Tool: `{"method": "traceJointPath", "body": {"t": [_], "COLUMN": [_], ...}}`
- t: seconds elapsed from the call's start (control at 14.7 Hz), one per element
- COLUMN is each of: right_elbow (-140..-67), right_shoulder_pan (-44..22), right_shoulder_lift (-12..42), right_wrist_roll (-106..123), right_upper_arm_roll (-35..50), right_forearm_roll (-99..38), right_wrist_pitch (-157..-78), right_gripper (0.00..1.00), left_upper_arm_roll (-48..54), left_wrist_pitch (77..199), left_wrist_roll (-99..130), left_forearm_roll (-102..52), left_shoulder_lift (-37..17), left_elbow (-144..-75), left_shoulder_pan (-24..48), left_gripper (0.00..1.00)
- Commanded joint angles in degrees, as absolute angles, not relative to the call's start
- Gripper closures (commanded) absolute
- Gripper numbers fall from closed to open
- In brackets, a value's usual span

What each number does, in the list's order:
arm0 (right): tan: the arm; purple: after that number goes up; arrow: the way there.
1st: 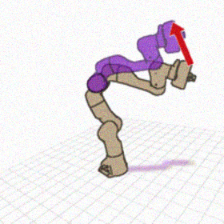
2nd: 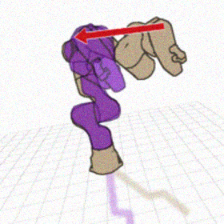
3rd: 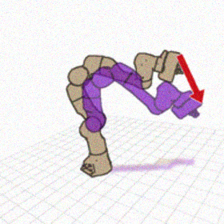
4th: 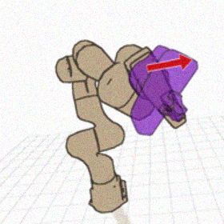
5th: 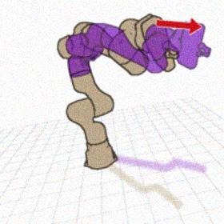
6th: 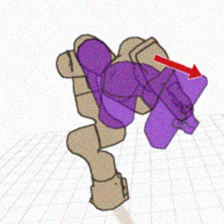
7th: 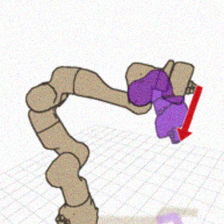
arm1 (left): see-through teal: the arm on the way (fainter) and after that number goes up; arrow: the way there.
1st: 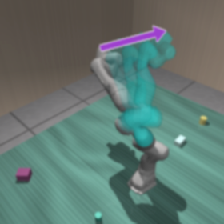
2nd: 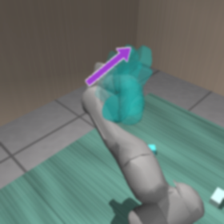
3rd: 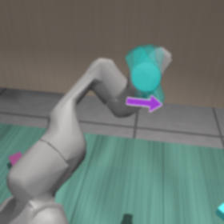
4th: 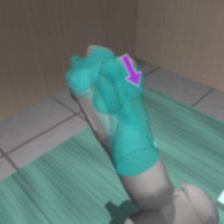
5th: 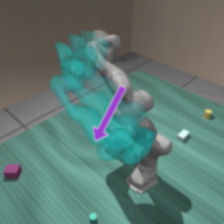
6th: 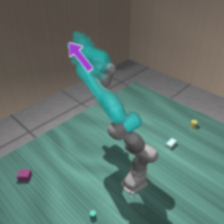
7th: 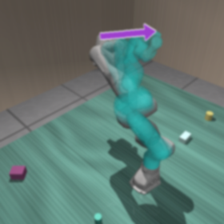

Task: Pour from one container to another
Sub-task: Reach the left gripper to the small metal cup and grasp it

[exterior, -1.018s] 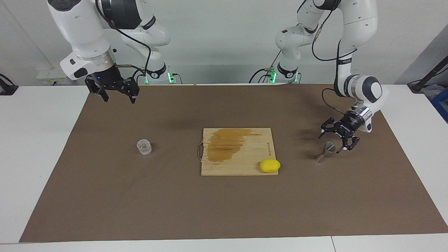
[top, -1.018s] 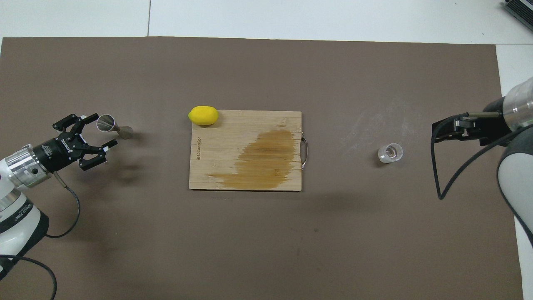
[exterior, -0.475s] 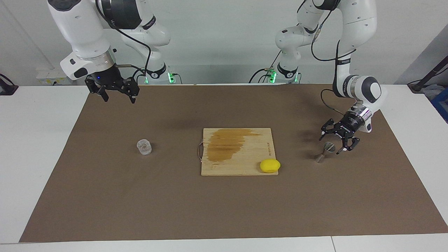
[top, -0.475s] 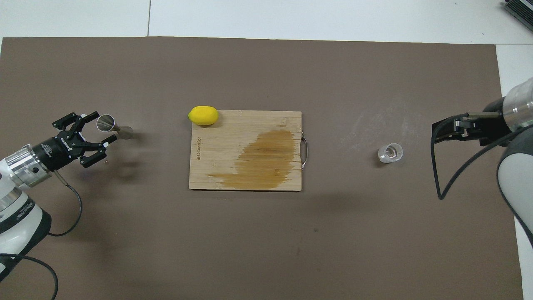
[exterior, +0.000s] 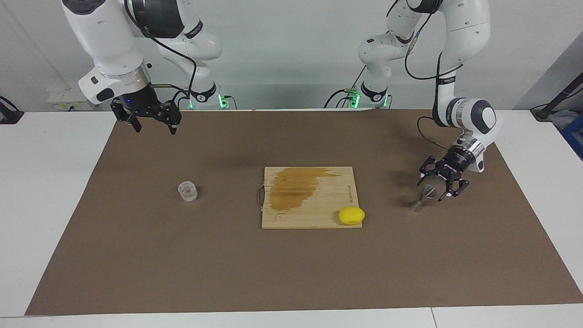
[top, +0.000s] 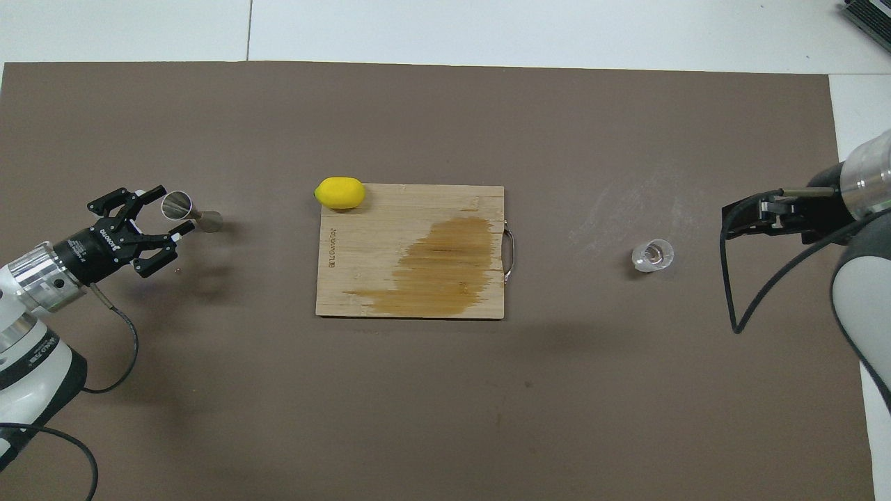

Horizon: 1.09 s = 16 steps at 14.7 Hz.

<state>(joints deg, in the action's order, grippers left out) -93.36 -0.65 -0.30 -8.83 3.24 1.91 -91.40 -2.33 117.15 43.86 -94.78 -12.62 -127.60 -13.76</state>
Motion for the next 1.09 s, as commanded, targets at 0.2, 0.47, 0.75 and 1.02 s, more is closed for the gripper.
{"method": "traceJointPath", "body": {"t": [0.2, 0.47, 0.75, 1.02], "right_elbow": [-95.0, -95.0, -95.0, -95.0], "right_shoulder_pan": [-0.4, -0.4, -0.5, -0.5], "right_shoulder_lift": [-1.8, -1.8, -1.8, -1.8], "right_wrist_roll": [-7.9, -7.9, -7.9, -7.9], "right_upper_arm_roll": [3.5, 3.5, 3.5, 3.5], "right_forearm_roll": [2.1, 2.1, 2.1, 2.1], "right_wrist_pitch": [-91.8, -91.8, -91.8, -91.8], "right_gripper": [0.01, 0.01, 0.01, 0.01], "left_upper_arm_roll": [-2.7, -2.8, -2.8, -2.8], "left_wrist_pitch": [119.0, 119.2, 120.0, 120.0], "left_wrist_roll": [42.9, 42.9, 43.0, 43.2], "left_forearm_roll": [-96.9, -96.9, -96.9, -96.9], "left_shoulder_lift": [-11.8, -11.8, -11.8, -11.8], "left_elbow": [-128.7, -128.7, -128.7, -128.5], "left_shoulder_pan": [-11.9, -11.9, -11.9, -12.1], "left_gripper": [0.21, 0.26, 0.43, 1.0]}}
